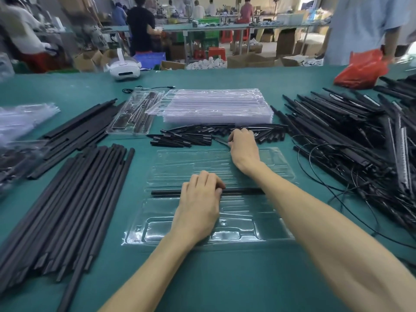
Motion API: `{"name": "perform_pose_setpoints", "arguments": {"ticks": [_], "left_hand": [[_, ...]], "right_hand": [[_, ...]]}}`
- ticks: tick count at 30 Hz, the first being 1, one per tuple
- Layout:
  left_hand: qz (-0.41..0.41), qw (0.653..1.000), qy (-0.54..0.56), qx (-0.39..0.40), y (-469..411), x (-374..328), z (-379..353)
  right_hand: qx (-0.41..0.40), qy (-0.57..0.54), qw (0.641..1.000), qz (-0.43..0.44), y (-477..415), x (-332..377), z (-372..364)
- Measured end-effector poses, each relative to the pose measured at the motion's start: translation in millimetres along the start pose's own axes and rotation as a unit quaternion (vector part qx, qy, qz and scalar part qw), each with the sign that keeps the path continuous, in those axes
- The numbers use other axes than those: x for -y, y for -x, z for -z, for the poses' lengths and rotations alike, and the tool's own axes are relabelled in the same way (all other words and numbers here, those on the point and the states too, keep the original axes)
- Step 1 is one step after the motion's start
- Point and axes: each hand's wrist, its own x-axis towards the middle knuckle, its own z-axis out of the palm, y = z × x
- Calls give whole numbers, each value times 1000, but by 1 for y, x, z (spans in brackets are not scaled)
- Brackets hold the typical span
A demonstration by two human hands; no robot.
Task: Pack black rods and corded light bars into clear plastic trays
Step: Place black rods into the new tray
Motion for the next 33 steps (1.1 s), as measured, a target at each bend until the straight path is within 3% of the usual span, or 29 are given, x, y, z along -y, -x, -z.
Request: {"name": "perform_pose_setpoints", "arguments": {"ticks": [4, 7, 14, 19, 23, 33], "left_hand": [[2, 1000, 2, 1, 0, 0, 0], [1, 1000, 15, 0, -1, 0, 1], [2, 999, 37, 8, -4, 0, 2], [4, 999, 51, 3, -4, 0, 2], [-3, 998, 58, -5, -4, -1, 1], [-13, 998, 62, -10, -3, -1, -2]], "right_hand": [[-29, -19, 999, -41, 5, -15, 19], [-22, -100, 993, -56, 16, -27, 39], [17, -215, 976, 28, 102, -46, 86], [56, -265, 962, 41, 157, -71, 104], [96, -257, 959, 69, 177, -80, 101], [72, -180, 975, 106, 184, -79, 91]]}}
